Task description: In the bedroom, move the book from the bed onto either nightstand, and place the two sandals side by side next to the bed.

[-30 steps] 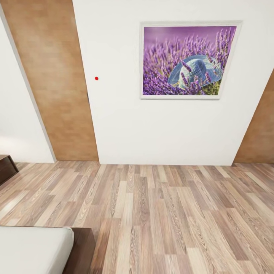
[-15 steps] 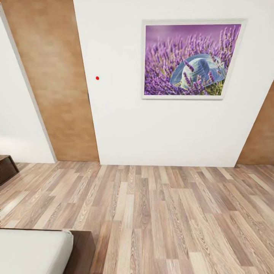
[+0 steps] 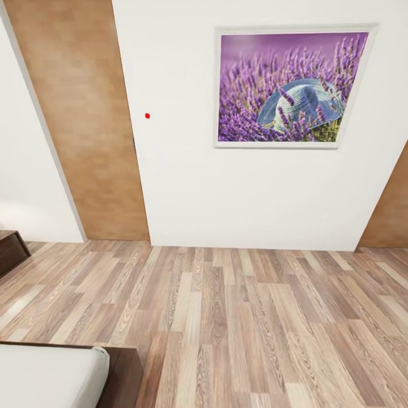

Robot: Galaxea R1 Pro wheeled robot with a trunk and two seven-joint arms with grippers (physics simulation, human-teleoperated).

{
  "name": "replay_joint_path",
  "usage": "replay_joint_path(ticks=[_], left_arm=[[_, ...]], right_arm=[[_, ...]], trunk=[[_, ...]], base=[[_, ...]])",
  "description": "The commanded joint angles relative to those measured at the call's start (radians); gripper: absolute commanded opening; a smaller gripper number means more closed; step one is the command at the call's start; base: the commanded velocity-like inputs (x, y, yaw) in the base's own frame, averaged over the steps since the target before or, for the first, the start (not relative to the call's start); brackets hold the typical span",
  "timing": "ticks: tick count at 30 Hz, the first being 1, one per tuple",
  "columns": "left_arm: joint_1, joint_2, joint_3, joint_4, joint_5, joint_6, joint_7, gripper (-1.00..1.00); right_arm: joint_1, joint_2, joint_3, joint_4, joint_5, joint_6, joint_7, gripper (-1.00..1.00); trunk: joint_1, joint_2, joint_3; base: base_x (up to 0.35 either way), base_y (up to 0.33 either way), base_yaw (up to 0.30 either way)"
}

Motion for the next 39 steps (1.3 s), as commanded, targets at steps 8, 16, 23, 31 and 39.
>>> replay_joint_path(ticks=[8,16,23,31,39], left_arm=[[-0.001,0.0,-0.001,0.001,-0.001,-0.003,0.0,1.0],[-0.001,0.0,-0.001,0.001,-0.001,-0.003,0.0,1.0],[-0.001,0.0,-0.001,0.001,-0.001,-0.003,0.0,1.0],[-0.001,0.0,-0.001,0.001,-0.001,-0.003,0.0,1.0],[-0.001,0.0,-0.001,0.001,-0.001,-0.003,0.0,1.0]], right_arm=[[0.0,0.0,0.0,0.0,0.001,-0.003,0.0,1.0],[0.0,0.0,0.0,0.0,0.001,-0.003,0.0,1.0],[0.0,0.0,0.0,0.0,0.001,-0.003,0.0,1.0],[0.0,0.0,0.0,0.0,0.001,-0.003,0.0,1.0],[0.0,0.0,0.0,0.0,0.001,-0.003,0.0,1.0]], trunk=[[0.0,0.0,-0.001],[0.0,0.0,-0.001],[0.0,0.0,-0.001],[0.0,0.0,-0.001],[0.0,0.0,-0.001]], base=[[0.086,0.0,0.003],[0.096,0.0,0.001],[0.102,0.0,0.0],[0.104,0.0,0.0],[0.106,0.0,0.0]])
